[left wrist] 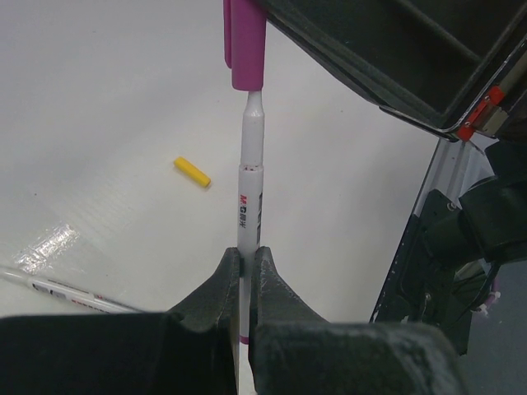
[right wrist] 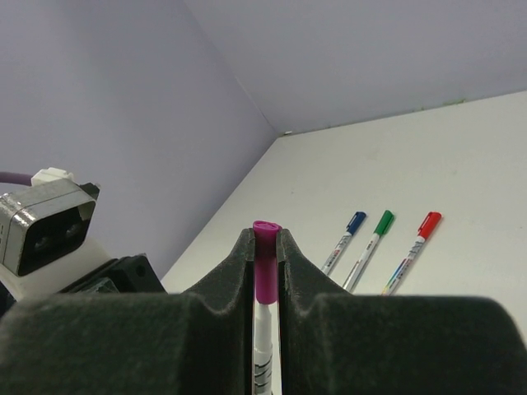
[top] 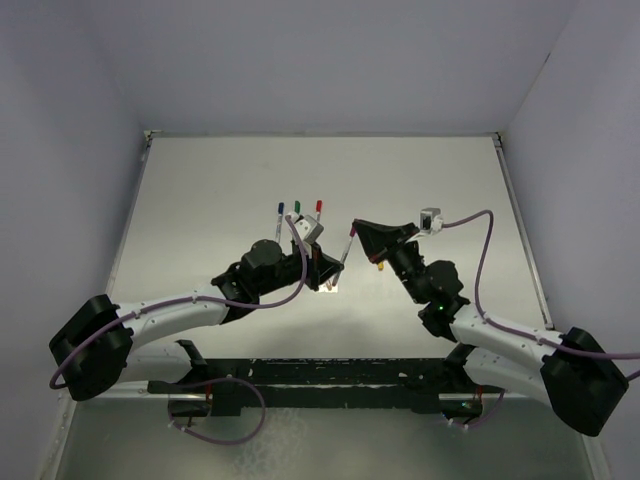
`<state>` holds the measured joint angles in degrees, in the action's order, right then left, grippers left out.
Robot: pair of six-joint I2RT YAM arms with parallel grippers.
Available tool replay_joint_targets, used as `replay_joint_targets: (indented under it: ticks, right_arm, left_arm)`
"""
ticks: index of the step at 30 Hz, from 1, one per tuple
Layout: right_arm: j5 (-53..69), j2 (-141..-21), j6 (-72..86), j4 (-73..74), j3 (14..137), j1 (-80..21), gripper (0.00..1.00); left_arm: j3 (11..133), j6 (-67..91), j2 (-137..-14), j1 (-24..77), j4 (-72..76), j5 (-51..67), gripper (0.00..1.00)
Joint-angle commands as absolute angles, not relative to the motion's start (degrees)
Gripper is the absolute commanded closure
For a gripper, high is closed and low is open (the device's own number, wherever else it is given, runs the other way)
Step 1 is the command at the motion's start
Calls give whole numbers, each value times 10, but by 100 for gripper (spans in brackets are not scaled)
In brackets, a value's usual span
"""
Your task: Insert the pens into the pen caps
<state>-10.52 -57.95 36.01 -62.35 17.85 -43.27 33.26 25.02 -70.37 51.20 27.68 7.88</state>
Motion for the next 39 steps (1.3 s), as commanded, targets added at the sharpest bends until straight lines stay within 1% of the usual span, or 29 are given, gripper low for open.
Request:
replay_joint_targets:
  ticks: [1, 12, 20, 23, 28, 31, 39]
  right_arm:
    - [-39, -575, 357, -559, 184, -441, 100]
    - [-38, -558, 328, -506, 199, -441, 100]
    - [-23, -581, 334, -493, 209, -441, 100]
    - [-25, -593, 332, -434, 229, -441, 100]
    - [-20, -626, 321, -323, 271, -441, 100]
    - [-18, -659, 325, -276, 288, -442, 100]
    - [18, -742, 348, -238, 309, -442, 100]
  left_arm:
    - [356, 254, -680, 508, 368, 32, 100]
    - [360, 252, -667, 508, 355, 25, 100]
    - [371, 245, -672, 508, 364, 21, 100]
    - [384, 233, -675, 508, 366, 9, 100]
    - [413, 199, -678, 506, 357, -37, 100]
    - [429, 187, -681, 495, 364, -45, 100]
    - [467, 212, -706, 421, 385, 4, 100]
